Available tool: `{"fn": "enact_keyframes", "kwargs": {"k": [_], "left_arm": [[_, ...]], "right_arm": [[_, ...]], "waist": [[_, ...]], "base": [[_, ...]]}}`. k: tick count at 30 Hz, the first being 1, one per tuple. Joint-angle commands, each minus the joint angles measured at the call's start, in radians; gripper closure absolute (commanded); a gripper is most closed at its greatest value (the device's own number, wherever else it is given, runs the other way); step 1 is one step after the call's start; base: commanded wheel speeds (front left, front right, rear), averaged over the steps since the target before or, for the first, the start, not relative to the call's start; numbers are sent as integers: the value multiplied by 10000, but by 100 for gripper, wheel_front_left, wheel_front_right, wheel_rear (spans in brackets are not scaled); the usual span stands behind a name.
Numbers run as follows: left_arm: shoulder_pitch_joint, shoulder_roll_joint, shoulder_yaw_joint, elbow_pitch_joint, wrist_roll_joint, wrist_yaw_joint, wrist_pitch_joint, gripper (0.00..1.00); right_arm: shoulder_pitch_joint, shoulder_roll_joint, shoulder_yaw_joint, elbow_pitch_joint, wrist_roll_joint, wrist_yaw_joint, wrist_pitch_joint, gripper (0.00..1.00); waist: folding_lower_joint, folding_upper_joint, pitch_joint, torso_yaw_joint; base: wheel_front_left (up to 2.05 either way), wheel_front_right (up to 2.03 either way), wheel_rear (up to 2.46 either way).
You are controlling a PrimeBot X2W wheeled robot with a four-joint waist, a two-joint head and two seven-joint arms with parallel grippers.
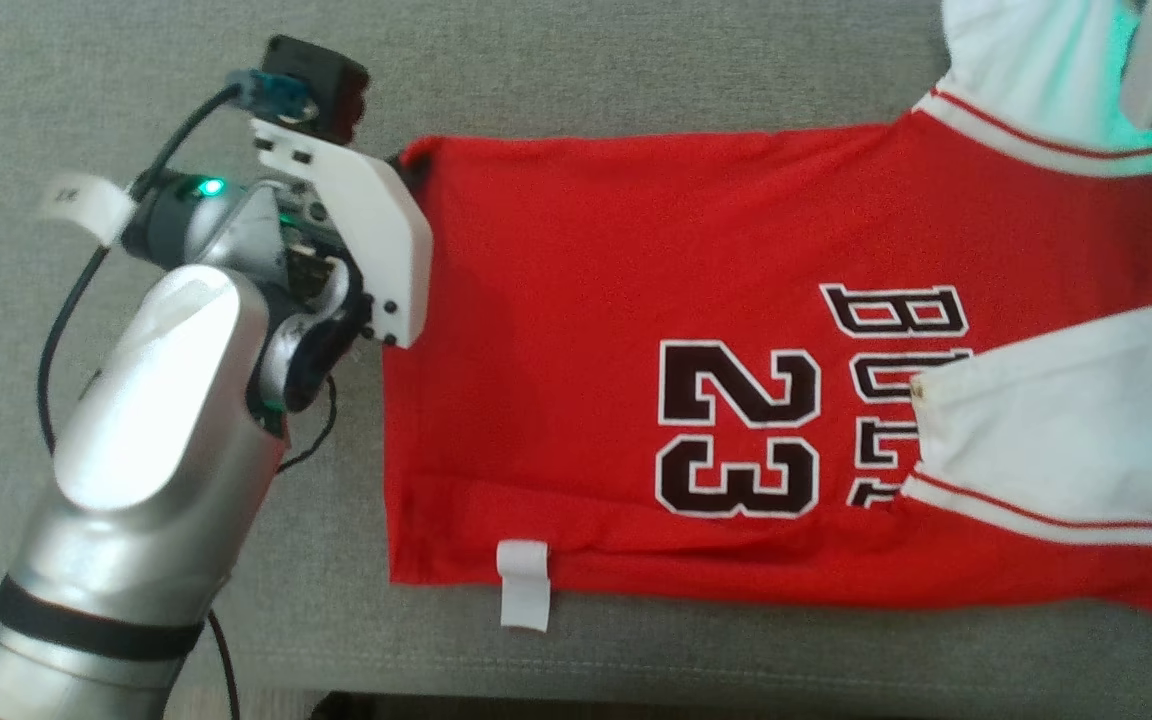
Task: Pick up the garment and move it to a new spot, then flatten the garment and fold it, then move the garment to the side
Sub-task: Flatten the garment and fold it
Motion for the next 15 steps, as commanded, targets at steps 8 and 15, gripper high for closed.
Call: {"fn": "enact_keyframes", "kwargs": {"k": [8,15], "left_arm": [[-726,383,847,-158,80,329,-853,100],[167,598,1195,-862,-309,420,-1290,100]], "right_arm": [[-537,331,-606,-36,-210,67,-975,100],[680,-249,149,-1402,573,67,-1048,100]], "waist": [[-1,0,-301,-309],[-1,0,-723,-706]], "base": [[0,0,0],[0,0,0]]}}
